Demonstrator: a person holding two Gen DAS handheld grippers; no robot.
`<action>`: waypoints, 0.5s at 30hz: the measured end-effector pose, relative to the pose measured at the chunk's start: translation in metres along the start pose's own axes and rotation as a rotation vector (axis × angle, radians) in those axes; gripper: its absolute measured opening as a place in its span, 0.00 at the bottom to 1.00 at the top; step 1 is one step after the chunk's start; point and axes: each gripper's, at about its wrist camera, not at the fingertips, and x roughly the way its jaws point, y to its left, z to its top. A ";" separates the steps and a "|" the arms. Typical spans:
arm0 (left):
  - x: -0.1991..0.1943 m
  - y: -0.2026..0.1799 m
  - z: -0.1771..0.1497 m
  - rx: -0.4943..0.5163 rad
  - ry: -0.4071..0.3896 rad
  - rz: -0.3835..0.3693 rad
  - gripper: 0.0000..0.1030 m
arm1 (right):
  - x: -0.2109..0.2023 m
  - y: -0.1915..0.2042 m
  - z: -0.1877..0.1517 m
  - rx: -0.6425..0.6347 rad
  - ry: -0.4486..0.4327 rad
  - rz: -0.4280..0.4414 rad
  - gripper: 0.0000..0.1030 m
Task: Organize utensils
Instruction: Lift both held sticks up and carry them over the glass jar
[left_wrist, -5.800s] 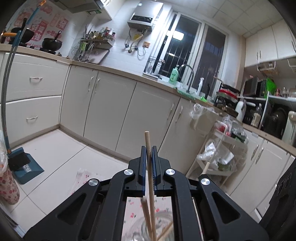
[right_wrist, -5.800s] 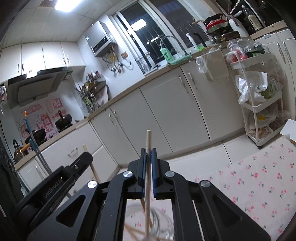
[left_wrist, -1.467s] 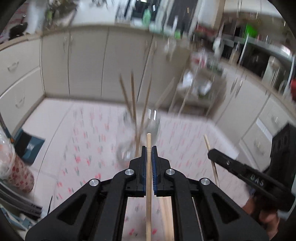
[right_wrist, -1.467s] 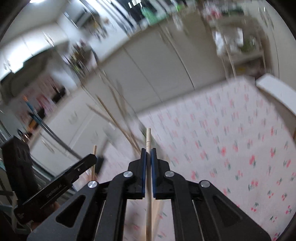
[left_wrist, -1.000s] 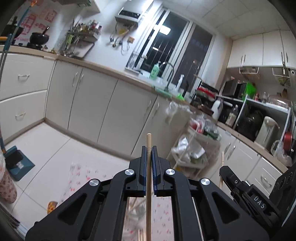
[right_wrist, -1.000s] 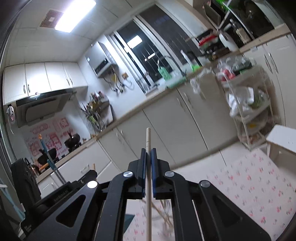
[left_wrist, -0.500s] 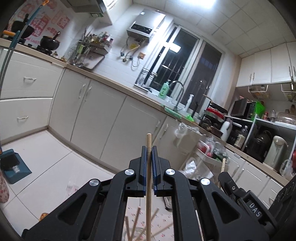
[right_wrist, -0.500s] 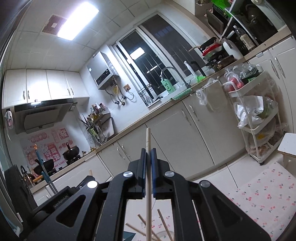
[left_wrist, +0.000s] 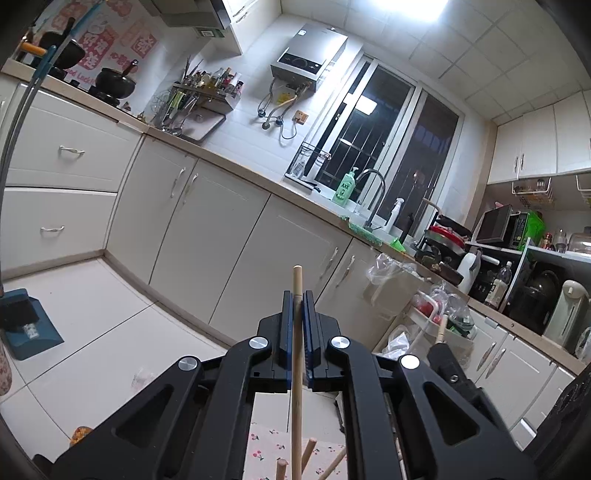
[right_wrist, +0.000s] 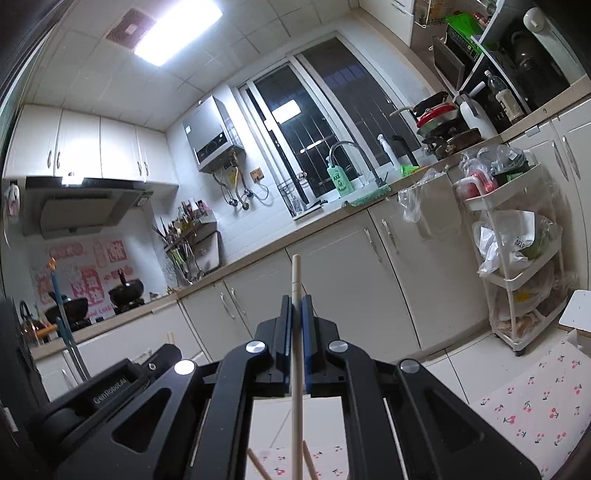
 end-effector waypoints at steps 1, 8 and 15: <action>0.003 0.000 -0.003 0.007 0.003 0.002 0.05 | 0.002 -0.001 -0.003 -0.003 0.004 -0.005 0.06; 0.008 0.001 -0.021 0.034 0.012 0.015 0.05 | 0.006 -0.005 -0.020 -0.026 0.030 -0.020 0.06; 0.006 0.002 -0.034 0.057 0.041 0.017 0.05 | 0.001 -0.007 -0.032 -0.038 0.055 -0.023 0.06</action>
